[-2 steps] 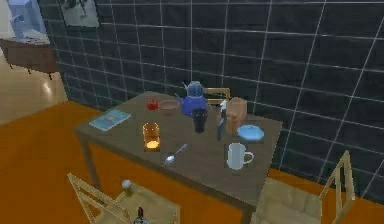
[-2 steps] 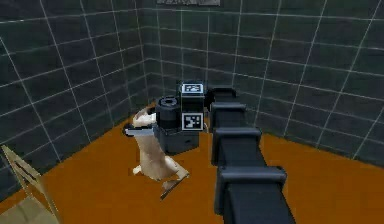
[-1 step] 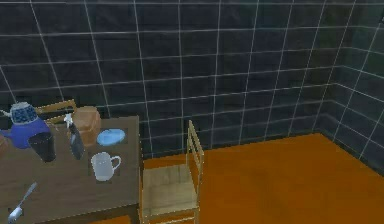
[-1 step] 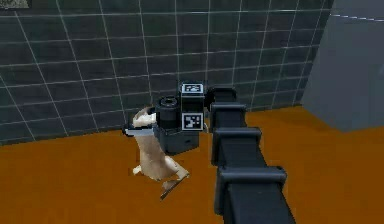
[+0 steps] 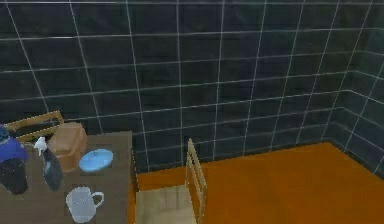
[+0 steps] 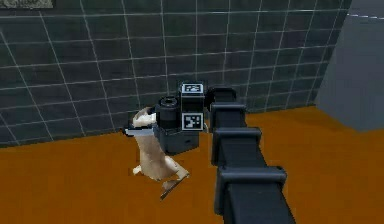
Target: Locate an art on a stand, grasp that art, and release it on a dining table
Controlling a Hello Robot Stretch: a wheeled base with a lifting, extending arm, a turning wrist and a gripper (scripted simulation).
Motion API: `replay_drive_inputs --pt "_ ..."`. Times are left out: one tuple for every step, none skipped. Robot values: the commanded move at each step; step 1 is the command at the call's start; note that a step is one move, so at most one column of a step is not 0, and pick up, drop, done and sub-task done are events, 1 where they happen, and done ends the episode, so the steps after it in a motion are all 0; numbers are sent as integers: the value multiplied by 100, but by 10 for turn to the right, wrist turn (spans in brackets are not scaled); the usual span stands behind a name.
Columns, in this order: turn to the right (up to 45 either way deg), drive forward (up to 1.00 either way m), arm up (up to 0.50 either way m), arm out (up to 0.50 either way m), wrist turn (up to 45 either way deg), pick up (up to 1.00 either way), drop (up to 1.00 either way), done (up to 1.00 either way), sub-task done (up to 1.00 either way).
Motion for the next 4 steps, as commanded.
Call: replay_drive_inputs --pt "-450 0 0 0 0 0 0 0 0" --pt "-450 0 0 0 0 0 0 0 0" --pt "-450 0 0 0 0 0 0 0 0" --pt "-180 0 0 0 0 0 0 0 0"
